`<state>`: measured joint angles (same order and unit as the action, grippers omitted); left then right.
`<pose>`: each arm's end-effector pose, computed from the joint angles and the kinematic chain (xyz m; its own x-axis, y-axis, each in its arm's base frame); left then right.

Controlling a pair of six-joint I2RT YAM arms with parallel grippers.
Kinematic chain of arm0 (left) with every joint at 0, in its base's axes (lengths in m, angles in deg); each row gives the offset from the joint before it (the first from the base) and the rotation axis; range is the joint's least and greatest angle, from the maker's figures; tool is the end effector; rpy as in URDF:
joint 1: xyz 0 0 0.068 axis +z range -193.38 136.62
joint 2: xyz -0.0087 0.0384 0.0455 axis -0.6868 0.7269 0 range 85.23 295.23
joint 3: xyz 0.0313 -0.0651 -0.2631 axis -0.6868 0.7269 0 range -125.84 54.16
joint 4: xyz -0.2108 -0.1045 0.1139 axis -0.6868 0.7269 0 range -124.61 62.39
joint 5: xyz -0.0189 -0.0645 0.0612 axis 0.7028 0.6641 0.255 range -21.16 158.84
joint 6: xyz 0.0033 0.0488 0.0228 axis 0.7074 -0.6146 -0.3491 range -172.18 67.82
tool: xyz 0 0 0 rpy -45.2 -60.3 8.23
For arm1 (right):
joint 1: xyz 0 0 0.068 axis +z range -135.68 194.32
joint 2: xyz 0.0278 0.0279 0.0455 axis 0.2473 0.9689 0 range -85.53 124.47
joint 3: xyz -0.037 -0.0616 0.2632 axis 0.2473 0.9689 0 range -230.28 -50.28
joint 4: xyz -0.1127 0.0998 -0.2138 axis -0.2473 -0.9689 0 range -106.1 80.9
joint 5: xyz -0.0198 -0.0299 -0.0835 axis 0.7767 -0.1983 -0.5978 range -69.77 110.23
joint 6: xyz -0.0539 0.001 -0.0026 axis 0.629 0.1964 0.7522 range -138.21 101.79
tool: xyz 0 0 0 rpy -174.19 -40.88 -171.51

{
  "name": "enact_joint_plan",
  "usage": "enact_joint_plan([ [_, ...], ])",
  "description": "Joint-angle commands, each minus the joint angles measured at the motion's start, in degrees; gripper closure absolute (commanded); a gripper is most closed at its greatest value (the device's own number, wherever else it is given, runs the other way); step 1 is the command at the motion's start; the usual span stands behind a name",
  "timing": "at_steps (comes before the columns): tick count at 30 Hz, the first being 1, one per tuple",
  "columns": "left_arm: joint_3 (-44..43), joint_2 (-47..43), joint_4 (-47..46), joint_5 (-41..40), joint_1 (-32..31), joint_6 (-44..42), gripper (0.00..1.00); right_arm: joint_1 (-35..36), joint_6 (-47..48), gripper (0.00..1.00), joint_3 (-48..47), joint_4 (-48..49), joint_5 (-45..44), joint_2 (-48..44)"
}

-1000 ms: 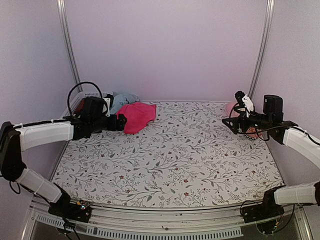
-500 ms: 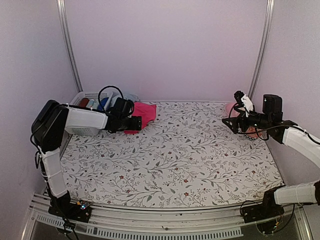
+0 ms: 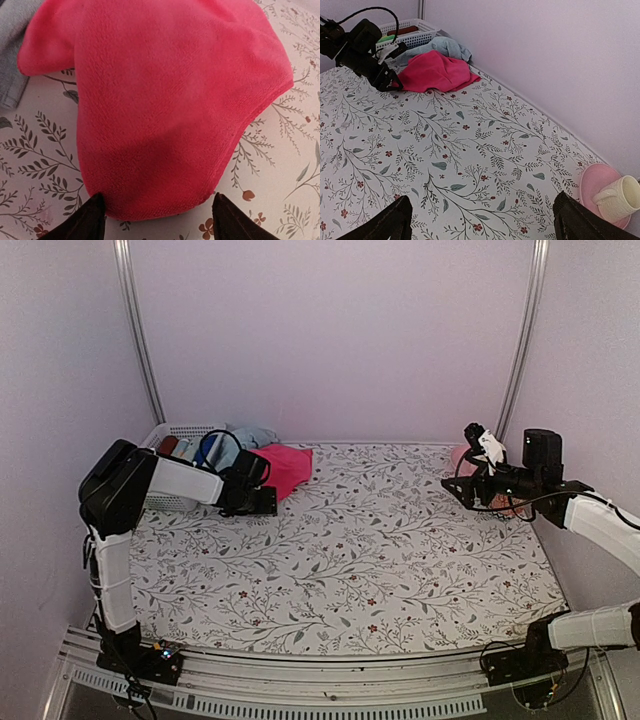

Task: Roll the towels
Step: Move the towel to the center of the board.

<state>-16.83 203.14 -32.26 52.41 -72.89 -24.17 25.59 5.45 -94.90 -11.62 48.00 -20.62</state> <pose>0.3750 -0.2008 0.1269 -0.7288 -0.1049 -0.6766 -0.0342 0.9925 -0.1171 0.2478 0.0663 0.2829 -0.1099 -0.3838 -0.9168 -0.6968 0.6875 -0.2043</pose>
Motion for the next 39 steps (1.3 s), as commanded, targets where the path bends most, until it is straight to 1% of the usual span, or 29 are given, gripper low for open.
enact_joint_plan([
  [1,0.2,2.4,-0.3,-0.1,0.6,1.1,0.28,0.4,0.8,0.01,-1.0,0.0,-0.5,0.1],
  [5,0.0,3.5,-0.6,0.1,0.9,1.2,0.37,0.5,0.9,0.01,-1.0,0.1,-0.4,0.3],
  [7,0.0,3.9,-1.0,0.6,1.0,1.1,0.44,0.6,0.9,0.01,-1.0,0.1,-0.4,0.3],
  [9,-0.1,4.1,-1.2,0.9,1.0,1.0,0.45,0.5,1.0,0.01,-0.9,0.0,-0.4,0.4],
  [12,0.0,4.1,-1.4,1.7,1.0,0.8,0.61,0.6,1.2,0.01,-0.8,0.0,-0.3,0.3],
  [15,0.3,3.6,-2.0,3.3,0.6,0.0,0.85,0.8,1.4,0.01,-0.8,0.0,-0.1,0.2],
  [17,0.5,2.9,-2.2,4.2,-0.3,-0.9,0.98,0.9,1.7,0.01,-0.5,0.1,0.3,0.1],
  [18,0.7,2.4,-2.3,4.6,-0.9,-1.7,1.0,1.0,1.9,0.01,-0.5,0.0,0.4,0.0],
  [23,1.5,-0.9,-2.3,6.9,-5.8,-5.4,1.0,1.6,3.7,0.01,0.4,-0.1,2.8,-0.6],
  [27,2.2,-4.4,-2.3,8.8,-11.7,-7.1,1.0,2.1,5.8,0.01,1.5,-1.0,7.1,-1.5],
  [31,1.1,-4.7,-2.2,13.0,-17.0,-7.1,1.0,2.4,8.2,0.01,2.2,-2.4,12.4,-2.9],
  [33,-0.7,-4.6,-1.8,15.2,-20.0,-6.7,1.0,2.4,8.6,0.01,2.4,-2.6,13.7,-3.5],
  [36,-5.1,-1.8,-1.0,17.2,-24.5,-6.2,1.0,2.5,8.1,0.01,1.8,-2.3,12.7,-3.6],
  [39,-9.9,1.5,-1.6,20.2,-28.2,-5.4,1.0,2.4,6.5,0.01,0.9,-1.0,8.6,-3.0],
])
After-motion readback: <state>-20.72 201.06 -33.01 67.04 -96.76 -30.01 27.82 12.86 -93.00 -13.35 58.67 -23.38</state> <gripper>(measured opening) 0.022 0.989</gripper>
